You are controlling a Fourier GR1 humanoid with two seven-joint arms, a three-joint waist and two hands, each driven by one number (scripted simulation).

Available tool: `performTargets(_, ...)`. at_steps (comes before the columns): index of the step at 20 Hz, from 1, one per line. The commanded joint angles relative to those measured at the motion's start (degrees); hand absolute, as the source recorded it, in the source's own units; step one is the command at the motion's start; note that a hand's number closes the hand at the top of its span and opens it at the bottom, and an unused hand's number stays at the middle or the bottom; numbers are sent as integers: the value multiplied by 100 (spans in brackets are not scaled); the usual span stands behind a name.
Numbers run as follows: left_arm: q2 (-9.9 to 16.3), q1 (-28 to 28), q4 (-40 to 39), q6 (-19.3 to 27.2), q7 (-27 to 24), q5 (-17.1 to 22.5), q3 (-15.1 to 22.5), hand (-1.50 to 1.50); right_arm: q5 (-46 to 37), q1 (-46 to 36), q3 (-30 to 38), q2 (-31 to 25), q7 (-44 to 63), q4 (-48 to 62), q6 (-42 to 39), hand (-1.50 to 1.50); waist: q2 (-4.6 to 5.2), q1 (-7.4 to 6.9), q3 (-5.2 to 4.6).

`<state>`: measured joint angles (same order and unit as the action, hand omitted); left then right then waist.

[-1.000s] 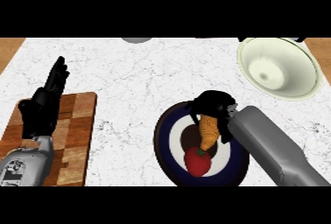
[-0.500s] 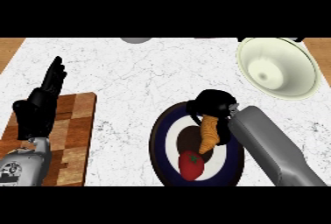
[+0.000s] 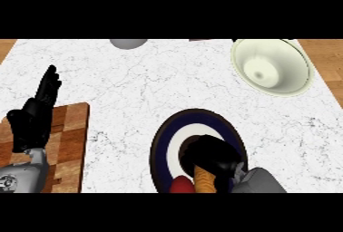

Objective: Pick the croissant from the plate and place it in the bowl

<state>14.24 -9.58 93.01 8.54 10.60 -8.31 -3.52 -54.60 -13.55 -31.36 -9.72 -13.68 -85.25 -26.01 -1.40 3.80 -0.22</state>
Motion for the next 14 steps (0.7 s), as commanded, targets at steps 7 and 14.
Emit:
performTargets(7,99,33,-104,-100,-142,67,-131,0,1139,2511,408,477,1009,-3608,305,150,78,-29,15)
performTargets(14,-67,-166,45,-87,-100,-86,116,0,1121,2669,1229,578,2343,-5127,164,150,129,-316,19)
